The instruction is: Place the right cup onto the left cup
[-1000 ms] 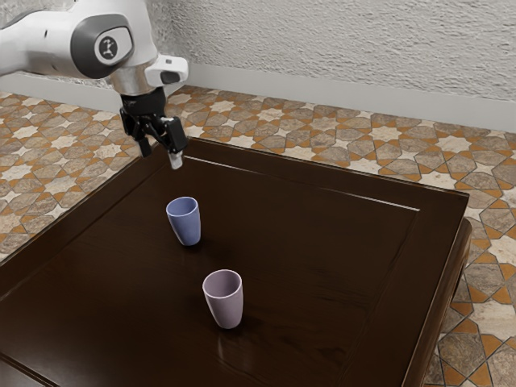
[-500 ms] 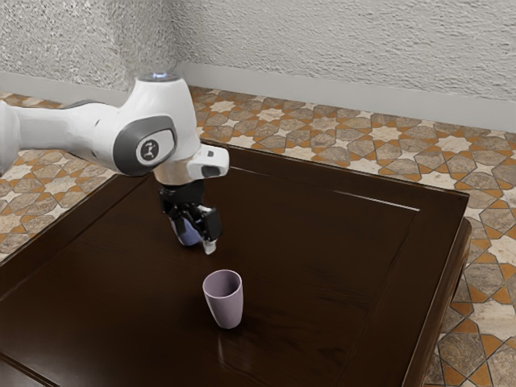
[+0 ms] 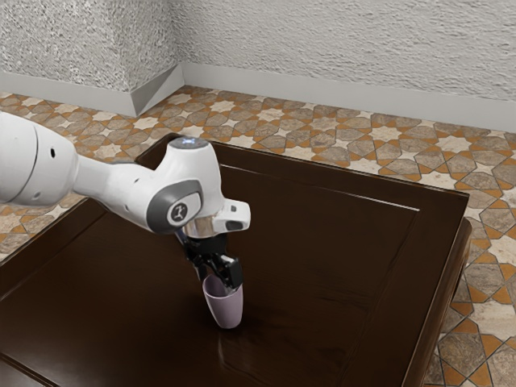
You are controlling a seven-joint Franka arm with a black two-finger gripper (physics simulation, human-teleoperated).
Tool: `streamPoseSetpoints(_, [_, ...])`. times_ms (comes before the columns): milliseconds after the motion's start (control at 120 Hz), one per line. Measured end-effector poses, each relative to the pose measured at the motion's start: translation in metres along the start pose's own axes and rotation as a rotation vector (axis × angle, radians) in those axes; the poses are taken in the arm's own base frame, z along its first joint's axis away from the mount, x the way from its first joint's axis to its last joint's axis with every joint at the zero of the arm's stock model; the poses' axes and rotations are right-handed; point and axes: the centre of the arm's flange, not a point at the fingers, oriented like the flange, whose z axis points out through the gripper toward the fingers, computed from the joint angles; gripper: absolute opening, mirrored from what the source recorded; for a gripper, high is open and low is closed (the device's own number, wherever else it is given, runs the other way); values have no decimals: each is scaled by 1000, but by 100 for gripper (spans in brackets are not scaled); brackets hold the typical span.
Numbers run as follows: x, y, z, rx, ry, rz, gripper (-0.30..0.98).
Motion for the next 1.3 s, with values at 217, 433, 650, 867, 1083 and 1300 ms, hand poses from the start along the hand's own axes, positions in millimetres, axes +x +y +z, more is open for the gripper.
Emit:
streamPoseSetpoints(217, [0, 0, -10, 5, 37, -3, 13])
streamPoseSetpoints(433, [0, 0, -7, 6, 36, -5, -4])
streamPoseSetpoints(650, [-7, 2, -57, 18, 94, -6, -8])
streamPoseSetpoints(867, [-32, -40, -156, 30, 187, -95, -9])
streamPoseSetpoints(1083, [-49, -129, -212, 44, 231, -234, -10])
streamPoseSetpoints(1300, [-18, -189, -223, 79, 237, -296, -10])
